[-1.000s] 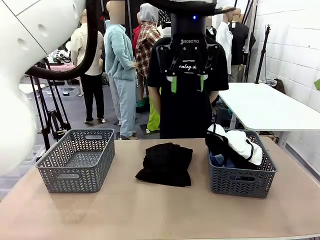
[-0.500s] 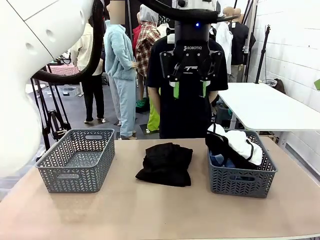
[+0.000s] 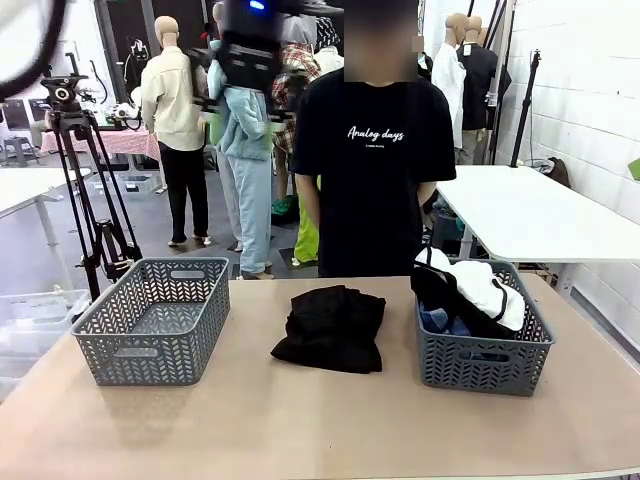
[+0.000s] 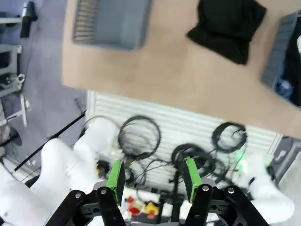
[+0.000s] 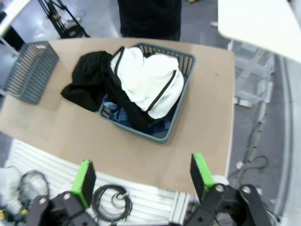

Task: Sort the tops and bottoms.
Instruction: Lift clothes from the center of the table with your right hand.

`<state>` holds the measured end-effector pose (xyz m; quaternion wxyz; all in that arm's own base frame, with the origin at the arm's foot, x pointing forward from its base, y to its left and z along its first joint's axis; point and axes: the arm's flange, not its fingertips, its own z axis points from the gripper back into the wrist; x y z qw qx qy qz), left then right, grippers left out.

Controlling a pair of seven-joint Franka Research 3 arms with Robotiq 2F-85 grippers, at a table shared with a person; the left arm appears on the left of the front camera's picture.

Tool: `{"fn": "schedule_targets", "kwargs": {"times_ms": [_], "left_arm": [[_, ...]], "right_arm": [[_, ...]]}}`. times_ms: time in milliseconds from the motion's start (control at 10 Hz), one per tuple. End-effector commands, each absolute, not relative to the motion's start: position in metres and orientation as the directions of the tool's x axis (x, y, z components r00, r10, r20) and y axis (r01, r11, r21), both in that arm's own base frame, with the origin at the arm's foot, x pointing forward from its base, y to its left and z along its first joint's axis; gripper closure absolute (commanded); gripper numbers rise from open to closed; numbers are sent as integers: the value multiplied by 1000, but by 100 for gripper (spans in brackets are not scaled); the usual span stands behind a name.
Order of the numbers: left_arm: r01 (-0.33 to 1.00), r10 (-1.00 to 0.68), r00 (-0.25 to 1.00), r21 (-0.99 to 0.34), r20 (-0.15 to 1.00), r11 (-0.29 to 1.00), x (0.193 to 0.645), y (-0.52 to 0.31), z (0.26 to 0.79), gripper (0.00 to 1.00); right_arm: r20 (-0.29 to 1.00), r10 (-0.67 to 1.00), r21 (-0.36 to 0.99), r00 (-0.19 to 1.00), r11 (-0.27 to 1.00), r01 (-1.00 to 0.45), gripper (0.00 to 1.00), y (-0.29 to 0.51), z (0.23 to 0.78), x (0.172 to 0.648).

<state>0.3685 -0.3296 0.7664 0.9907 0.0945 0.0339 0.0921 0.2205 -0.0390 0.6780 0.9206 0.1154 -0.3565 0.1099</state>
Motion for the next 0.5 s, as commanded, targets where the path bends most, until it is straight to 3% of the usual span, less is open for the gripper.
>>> {"fn": "schedule_targets", "kwargs": {"times_ms": [0,200,300,400], "left_arm": [[-129,160,972,178,-173,976,289,-246,666,34],[-141,149,986,112,-73,984,281,-270,674,34],[-150,181,971,190,-158,970,331,-280,752,34],[-150,181,971,190,-158,970,331,-280,752,34]], "right_arm": [[678,128,137,724,946,-295,0,-38,676,221],[678,128,137,724,946,-295,0,-38,676,221],[678,128,137,724,946,-295,0,-38,676,221],[678,128,137,724,946,-295,0,-38,676,221]]}}
